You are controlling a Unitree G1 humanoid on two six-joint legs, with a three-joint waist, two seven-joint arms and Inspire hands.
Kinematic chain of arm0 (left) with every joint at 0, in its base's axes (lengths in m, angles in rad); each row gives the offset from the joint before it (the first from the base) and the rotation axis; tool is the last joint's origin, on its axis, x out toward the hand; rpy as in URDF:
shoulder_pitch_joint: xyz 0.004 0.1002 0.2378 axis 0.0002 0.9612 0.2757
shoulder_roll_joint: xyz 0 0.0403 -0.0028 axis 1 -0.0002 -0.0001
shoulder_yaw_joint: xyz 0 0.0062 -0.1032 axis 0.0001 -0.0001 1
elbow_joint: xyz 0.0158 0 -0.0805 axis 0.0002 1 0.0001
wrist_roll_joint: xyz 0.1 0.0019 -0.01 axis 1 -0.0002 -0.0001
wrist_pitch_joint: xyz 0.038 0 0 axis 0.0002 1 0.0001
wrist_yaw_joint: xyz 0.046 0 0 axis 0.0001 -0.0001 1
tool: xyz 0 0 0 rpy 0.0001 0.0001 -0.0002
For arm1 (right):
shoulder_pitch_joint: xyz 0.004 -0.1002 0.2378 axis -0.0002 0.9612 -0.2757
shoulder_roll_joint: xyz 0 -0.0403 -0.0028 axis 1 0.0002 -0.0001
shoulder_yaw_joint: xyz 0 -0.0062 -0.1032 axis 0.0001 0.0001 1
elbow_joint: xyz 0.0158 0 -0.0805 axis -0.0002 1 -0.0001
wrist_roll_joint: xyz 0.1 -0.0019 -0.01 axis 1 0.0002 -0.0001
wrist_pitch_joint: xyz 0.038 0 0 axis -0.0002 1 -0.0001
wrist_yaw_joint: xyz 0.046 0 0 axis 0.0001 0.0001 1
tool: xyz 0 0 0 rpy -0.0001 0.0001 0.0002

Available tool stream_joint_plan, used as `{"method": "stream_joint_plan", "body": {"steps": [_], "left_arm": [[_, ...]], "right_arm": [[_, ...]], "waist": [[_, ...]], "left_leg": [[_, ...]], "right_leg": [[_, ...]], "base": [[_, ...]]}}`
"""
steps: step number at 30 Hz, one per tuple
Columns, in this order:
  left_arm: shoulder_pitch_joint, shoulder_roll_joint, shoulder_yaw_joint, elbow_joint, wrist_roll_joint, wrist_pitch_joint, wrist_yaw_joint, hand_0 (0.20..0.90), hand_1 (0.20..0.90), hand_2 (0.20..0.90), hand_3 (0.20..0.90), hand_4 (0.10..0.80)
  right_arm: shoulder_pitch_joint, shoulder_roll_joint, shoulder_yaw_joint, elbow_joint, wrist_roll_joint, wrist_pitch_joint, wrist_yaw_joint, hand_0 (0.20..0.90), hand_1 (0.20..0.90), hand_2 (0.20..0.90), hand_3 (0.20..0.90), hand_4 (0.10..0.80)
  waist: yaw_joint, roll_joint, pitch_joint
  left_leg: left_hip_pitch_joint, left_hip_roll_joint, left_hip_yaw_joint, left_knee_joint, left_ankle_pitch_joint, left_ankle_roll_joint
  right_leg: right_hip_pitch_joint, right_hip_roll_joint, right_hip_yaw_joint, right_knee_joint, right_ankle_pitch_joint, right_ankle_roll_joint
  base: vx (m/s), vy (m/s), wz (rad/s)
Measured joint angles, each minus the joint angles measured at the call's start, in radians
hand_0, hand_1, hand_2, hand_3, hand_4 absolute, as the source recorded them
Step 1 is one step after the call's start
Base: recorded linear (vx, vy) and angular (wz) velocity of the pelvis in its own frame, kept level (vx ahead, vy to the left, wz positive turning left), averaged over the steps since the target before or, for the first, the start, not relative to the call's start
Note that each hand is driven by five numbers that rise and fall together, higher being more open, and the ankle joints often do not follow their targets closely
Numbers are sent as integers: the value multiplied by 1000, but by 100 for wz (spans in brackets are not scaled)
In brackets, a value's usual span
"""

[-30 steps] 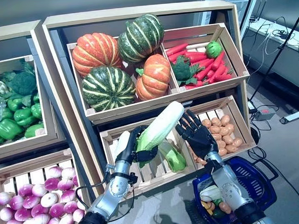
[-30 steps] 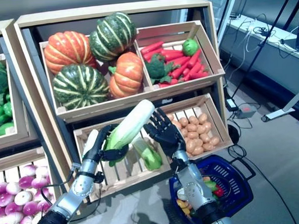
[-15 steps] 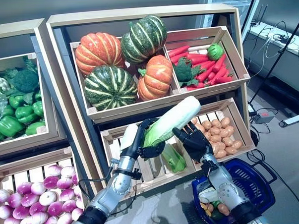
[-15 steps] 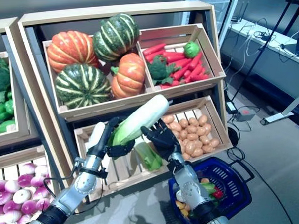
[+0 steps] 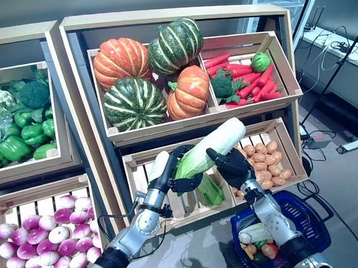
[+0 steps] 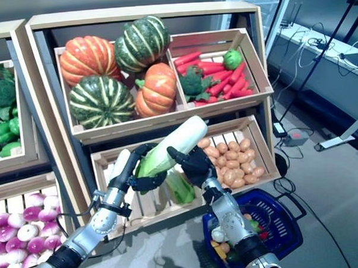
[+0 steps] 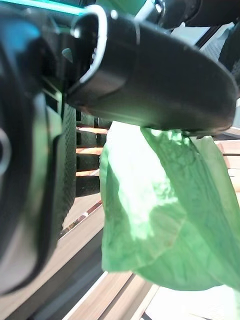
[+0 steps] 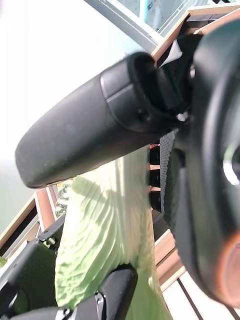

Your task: Put vegetables into the basket

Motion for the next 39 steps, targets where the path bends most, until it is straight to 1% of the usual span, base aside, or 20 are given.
{"method": "stream_joint_plan", "body": {"steps": [5, 6, 7, 8, 9, 17, 21, 26, 27, 28, 34, 36, 37, 39], "left_arm": [[-10, 5, 8, 0, 63, -19, 25, 300, 300, 300, 300, 400], [-13, 5, 5, -1, 69, -27, 27, 300, 300, 300, 300, 400], [-18, 5, 2, -2, 69, -35, 28, 300, 300, 300, 300, 400], [-20, 5, 2, -7, 69, -42, 28, 300, 300, 300, 300, 400], [-23, 4, -1, -8, 68, -49, 28, 300, 300, 300, 300, 400], [-37, -10, -23, -27, 60, -65, 15, 300, 300, 300, 300, 400], [-37, -11, -25, -36, 58, -65, 9, 300, 300, 300, 300, 400], [-37, -17, -25, -39, 56, -65, 8, 300, 300, 300, 300, 400], [-37, -17, -24, -39, 54, -65, 7, 535, 535, 535, 535, 557], [-37, -18, -23, -39, 50, -65, 4, 900, 900, 900, 900, 800], [-28, -17, -25, -35, 18, -62, -52, 900, 900, 900, 900, 800], [-12, -18, -25, -22, 11, -48, -98, 900, 900, 900, 900, 800], [2, -23, -24, -5, -20, -41, -129, 900, 900, 900, 900, 800], [22, -31, -23, 26, -55, -23, -153, 900, 900, 900, 900, 800]], "right_arm": [[0, -4, 0, -14, -2, -14, 0, 900, 900, 900, 900, 800], [0, -4, 0, -19, -3, -28, 0, 867, 867, 867, 867, 778], [0, -3, 0, -27, -3, -48, 0, 441, 441, 441, 441, 494], [0, -3, 0, -36, -3, -64, 0, 441, 441, 441, 441, 494], [0, -4, 0, -40, -2, -81, 0, 300, 300, 300, 300, 400], [0, -23, -4, -40, 0, -138, 4, 300, 300, 300, 300, 400], [0, -24, -5, -40, 3, -149, 4, 300, 300, 300, 300, 400], [0, -24, -7, -40, 6, -157, 8, 300, 300, 300, 300, 400], [0, -25, -7, -40, 6, -157, 8, 300, 300, 300, 300, 400], [0, -25, -8, -40, 5, -157, 8, 300, 300, 300, 300, 400], [0, -30, -23, -40, -3, -157, 8, 300, 300, 300, 300, 400], [0, -31, -42, -40, -7, -157, 8, 300, 300, 300, 300, 400], [1, -32, -51, -40, -10, -157, 9, 300, 300, 300, 300, 400], [7, -41, -54, -40, -12, -157, 9, 300, 300, 300, 300, 400]], "waist": [[-1, 2, 0], [-1, 2, 0], [-1, 3, -1], [-1, 4, 0], [-1, 5, 0], [1, 22, -1], [0, 29, -1], [0, 29, -2], [0, 29, -2], [0, 29, -2], [0, 29, -2], [-3, 29, -2], [-7, 28, -2], [-13, 27, -1]], "left_leg": [[-6, 0, 3, 0, 0, 0], [-7, 0, 3, 0, 0, 0], [-10, 0, 3, 0, 0, 0], [-12, -1, 3, 0, 0, 0], [-12, -1, 3, 0, 0, 0], [-14, 0, 0, 0, 0, 0], [-16, 0, 0, 0, 0, 0], [-19, 0, -3, 0, 0, 0], [-19, 0, -3, 0, 0, 0], [-20, 0, -3, 0, 0, 0], [-19, 0, -3, 0, 0, 0], [-19, 0, -1, 0, 0, 0], [-18, 0, 1, 0, 0, 0], [-19, 0, 2, 0, 0, 0]], "right_leg": [[-7, 0, 2, 0, 0, 0], [-8, 0, 3, 0, 0, 0], [-11, 0, 3, 0, 0, 0], [-13, 0, 3, 0, 0, 0], [-13, 0, 3, 0, 0, 0], [-14, 1, 1, -1, 0, 0], [-15, 1, 1, -1, 0, 0], [-16, 1, 0, -3, 0, 0], [-16, 1, 0, -3, 0, 0], [-16, 1, 0, -3, 0, 0], [-17, 1, 1, -3, 0, 0], [-17, 1, 2, -3, 0, 0], [-18, 2, 4, -3, 0, 0], [-19, 2, 4, -3, 0, 0]], "base": [[0, 0, 0], [0, 0, 0], [0, 0, 0], [0, 0, 0], [0, 0, 0], [0, 0, 0], [0, 0, 0], [0, 0, 0], [0, 0, 0], [0, 0, 0], [0, 0, 0], [0, 0, 0], [-5, 2, -3], [0, 0, 0]]}}
